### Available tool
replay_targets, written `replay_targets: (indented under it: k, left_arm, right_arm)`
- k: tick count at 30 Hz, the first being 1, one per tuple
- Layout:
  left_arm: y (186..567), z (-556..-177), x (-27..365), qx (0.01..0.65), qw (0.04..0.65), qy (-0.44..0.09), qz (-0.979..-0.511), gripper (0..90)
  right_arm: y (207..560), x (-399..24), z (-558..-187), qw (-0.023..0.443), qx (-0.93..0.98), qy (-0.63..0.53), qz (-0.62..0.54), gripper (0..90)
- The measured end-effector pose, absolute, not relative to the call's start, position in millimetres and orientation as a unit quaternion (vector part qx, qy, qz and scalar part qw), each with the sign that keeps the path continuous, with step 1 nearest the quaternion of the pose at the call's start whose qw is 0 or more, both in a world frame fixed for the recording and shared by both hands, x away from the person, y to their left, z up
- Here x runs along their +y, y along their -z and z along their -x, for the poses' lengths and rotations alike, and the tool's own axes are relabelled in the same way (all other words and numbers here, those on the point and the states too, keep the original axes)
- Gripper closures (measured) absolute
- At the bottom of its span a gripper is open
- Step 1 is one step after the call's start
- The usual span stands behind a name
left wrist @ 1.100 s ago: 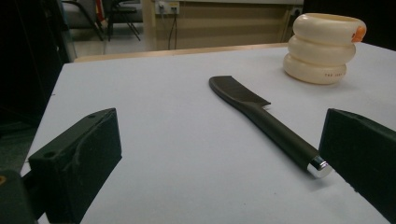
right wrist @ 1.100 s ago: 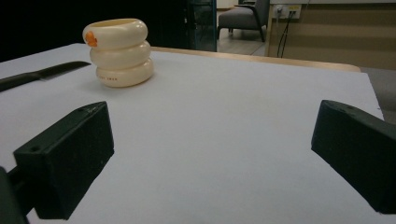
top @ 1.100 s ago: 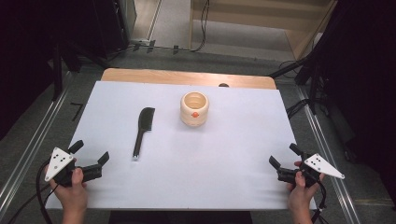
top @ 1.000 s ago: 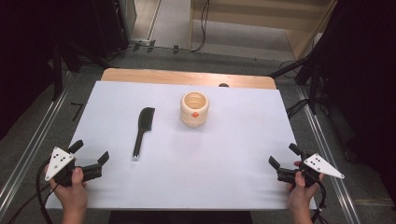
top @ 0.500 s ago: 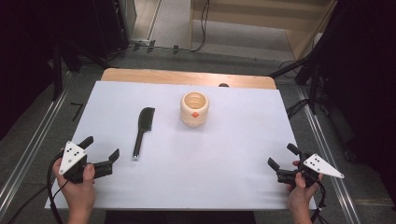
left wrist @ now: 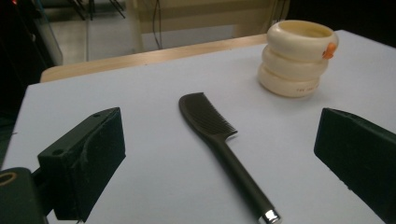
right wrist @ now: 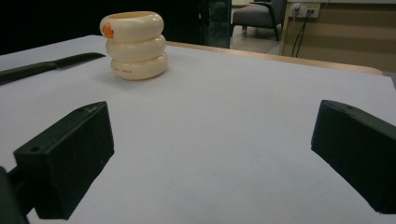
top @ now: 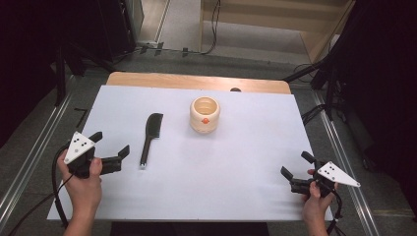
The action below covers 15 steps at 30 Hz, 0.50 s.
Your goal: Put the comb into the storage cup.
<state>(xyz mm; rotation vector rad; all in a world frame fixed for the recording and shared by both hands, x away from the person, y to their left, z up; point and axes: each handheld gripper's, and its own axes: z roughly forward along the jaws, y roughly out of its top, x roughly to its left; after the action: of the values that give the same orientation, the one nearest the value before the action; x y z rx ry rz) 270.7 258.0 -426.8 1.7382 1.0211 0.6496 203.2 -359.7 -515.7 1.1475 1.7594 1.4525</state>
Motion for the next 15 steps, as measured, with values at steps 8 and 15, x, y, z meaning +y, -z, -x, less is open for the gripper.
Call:
replay_targets:
  k: [8,15]
  left_arm:
    - [416,-285,247,0.422,0.464,-0.270,-0.730,2.1]
    - [414,-299,236,0.430,0.433,-0.270,-0.744,2.2]
  right_arm:
    - [516,-359,-203,0.290,0.659,-0.543,-0.432,0.0]
    - [516,-359,-204,0.293,0.659,-0.541,-0.433,0.0]
